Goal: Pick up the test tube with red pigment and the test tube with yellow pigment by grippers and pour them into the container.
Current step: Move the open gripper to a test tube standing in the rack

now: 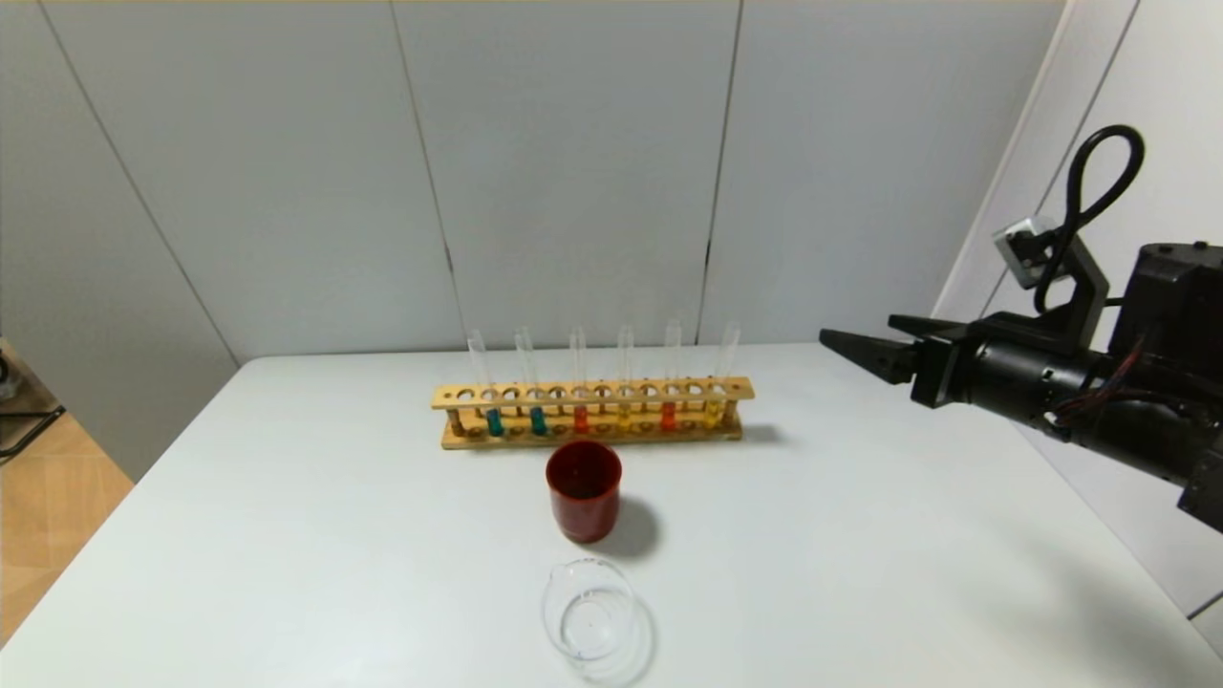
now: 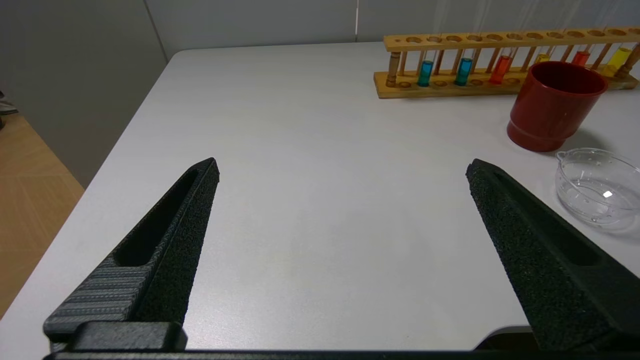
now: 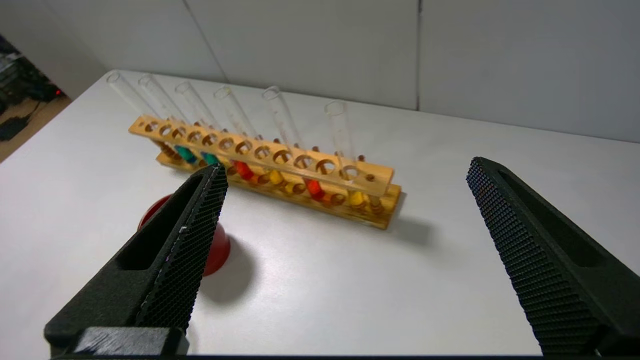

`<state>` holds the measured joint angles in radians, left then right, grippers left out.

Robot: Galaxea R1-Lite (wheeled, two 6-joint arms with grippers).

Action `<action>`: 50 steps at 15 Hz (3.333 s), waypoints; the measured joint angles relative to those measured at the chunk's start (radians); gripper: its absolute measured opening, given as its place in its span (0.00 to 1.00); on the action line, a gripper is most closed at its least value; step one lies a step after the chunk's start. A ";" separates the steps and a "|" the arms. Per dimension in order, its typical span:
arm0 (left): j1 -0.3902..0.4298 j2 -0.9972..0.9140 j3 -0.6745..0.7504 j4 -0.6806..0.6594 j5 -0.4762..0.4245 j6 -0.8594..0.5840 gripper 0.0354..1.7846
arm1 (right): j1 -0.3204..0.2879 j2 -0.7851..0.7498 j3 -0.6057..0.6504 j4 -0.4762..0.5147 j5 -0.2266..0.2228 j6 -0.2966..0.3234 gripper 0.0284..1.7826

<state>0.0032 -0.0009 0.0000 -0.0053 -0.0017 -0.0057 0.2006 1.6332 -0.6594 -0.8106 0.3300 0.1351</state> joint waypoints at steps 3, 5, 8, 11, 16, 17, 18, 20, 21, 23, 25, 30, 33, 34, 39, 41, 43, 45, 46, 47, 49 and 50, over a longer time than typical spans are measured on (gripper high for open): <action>0.000 0.000 0.000 0.000 0.000 0.000 0.98 | 0.029 0.084 0.040 -0.100 -0.006 -0.012 0.98; 0.000 0.000 0.000 0.000 0.000 0.000 0.98 | 0.033 0.144 0.057 -0.162 -0.007 -0.022 0.98; 0.000 0.000 0.000 0.000 0.000 0.000 0.98 | 0.033 0.242 0.068 -0.277 -0.017 -0.037 0.98; 0.000 0.000 0.000 0.000 0.000 0.000 0.98 | 0.036 0.360 0.041 -0.391 -0.056 -0.073 0.98; 0.000 0.000 0.000 0.000 0.000 0.000 0.98 | 0.074 0.475 -0.025 -0.447 -0.064 -0.108 0.98; 0.000 0.000 0.000 0.000 0.000 0.000 0.98 | 0.086 0.489 -0.040 -0.448 -0.066 -0.114 0.98; 0.000 0.000 0.000 0.000 0.000 0.000 0.98 | 0.093 0.502 -0.057 -0.448 -0.067 -0.117 0.98; 0.000 0.000 0.000 0.000 0.000 0.000 0.98 | 0.101 0.525 -0.097 -0.440 -0.067 -0.121 0.98; 0.000 0.000 0.000 0.000 0.000 0.000 0.98 | 0.105 0.536 -0.109 -0.437 -0.068 -0.131 0.98; 0.000 0.000 0.000 0.000 0.000 0.000 0.98 | 0.111 0.555 -0.125 -0.437 -0.067 -0.144 0.98; 0.000 0.000 0.000 0.000 0.000 0.000 0.98 | 0.112 0.580 -0.159 -0.434 -0.068 -0.145 0.98; 0.000 0.000 0.000 0.000 0.000 0.000 0.98 | 0.092 0.643 -0.287 -0.385 -0.068 -0.140 0.98; 0.000 0.000 0.000 0.000 0.000 0.000 0.98 | 0.086 0.669 -0.368 -0.329 -0.068 -0.139 0.98; 0.000 0.000 0.000 0.000 0.000 0.000 0.98 | 0.085 0.677 -0.393 -0.313 -0.068 -0.139 0.98; 0.000 0.000 0.000 0.000 0.000 0.000 0.98 | 0.097 0.708 -0.429 -0.305 -0.068 -0.142 0.98; 0.000 0.000 0.000 0.000 0.000 0.000 0.98 | 0.100 0.715 -0.434 -0.304 -0.067 -0.142 0.98; 0.000 0.000 0.000 0.000 0.000 0.000 0.98 | 0.104 0.719 -0.442 -0.293 -0.067 -0.142 0.98; 0.000 0.000 0.000 0.000 0.000 0.000 0.98 | 0.105 0.724 -0.451 -0.288 -0.068 -0.141 0.98; 0.000 0.000 0.000 0.000 0.000 0.000 0.98 | 0.105 0.726 -0.455 -0.287 -0.067 -0.141 0.97; 0.000 0.000 0.000 0.000 0.000 0.000 0.98 | 0.105 0.728 -0.457 -0.287 -0.068 -0.142 0.94; 0.000 0.000 0.000 0.000 0.000 0.000 0.98 | 0.106 0.730 -0.460 -0.287 -0.068 -0.142 0.85; 0.000 0.000 0.000 0.000 0.000 0.000 0.98 | 0.106 0.732 -0.461 -0.287 -0.068 -0.143 0.78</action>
<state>0.0032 -0.0009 0.0000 -0.0053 -0.0017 -0.0057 0.3064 2.3653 -1.1204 -1.0979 0.2621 -0.0077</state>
